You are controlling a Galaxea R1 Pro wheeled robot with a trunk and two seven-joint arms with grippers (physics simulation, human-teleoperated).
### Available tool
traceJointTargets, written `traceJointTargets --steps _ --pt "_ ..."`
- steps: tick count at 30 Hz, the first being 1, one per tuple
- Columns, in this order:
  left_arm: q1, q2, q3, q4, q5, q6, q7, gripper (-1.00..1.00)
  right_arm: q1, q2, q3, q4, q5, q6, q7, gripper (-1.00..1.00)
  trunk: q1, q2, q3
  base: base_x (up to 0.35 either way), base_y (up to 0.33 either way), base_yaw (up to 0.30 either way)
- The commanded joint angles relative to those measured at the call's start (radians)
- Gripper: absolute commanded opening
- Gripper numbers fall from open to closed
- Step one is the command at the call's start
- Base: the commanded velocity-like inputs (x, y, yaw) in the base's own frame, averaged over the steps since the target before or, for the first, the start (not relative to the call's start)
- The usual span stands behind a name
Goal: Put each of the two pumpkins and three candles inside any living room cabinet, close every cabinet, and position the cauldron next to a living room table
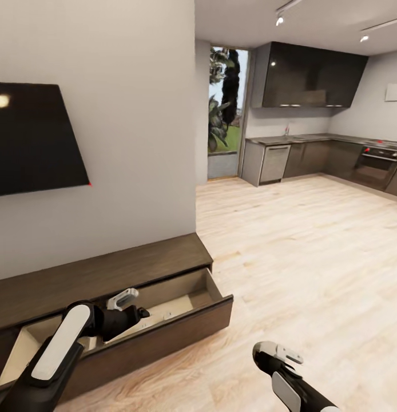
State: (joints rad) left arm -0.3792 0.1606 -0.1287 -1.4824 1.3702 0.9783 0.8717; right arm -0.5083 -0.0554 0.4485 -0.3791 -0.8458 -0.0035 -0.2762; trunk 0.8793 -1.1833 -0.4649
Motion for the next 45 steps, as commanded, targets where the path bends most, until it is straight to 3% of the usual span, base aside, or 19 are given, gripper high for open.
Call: traceJointTargets --steps 1,15,25,39,45 --pt "-0.002 0.0 -0.002 0.0 0.009 0.0 0.01 1.0 -0.001 -0.001 0.009 -0.003 -0.007 -0.001 -0.008 -1.0 0.0 -0.001 -0.001 0.0 -0.003 0.291" --pt "-0.001 0.0 -0.002 0.001 0.009 0.0 0.01 1.0 0.0 -0.001 0.011 -0.004 -0.009 0.02 -0.009 -1.0 0.0 -0.001 -0.001 0.0 0.0 0.291" --pt "-0.001 0.0 -0.002 0.001 0.009 0.0 0.013 1.0 0.0 -0.002 0.01 -0.015 -0.01 0.152 -0.009 -1.0 0.0 -0.001 -0.001 0.095 0.0 0.278" --pt "-0.001 0.0 -0.002 0.001 0.009 0.0 0.011 1.0 0.0 -0.002 0.012 -0.018 -0.011 0.162 -0.009 -1.0 0.0 -0.001 -0.001 0.02 0.0 0.024" --pt "-0.001 0.0 -0.002 0.001 0.009 0.0 0.013 1.0 0.0 -0.005 0.012 -0.02 -0.008 0.217 -0.009 -1.0 0.0 -0.001 -0.001 0.027 -0.018 0.0"
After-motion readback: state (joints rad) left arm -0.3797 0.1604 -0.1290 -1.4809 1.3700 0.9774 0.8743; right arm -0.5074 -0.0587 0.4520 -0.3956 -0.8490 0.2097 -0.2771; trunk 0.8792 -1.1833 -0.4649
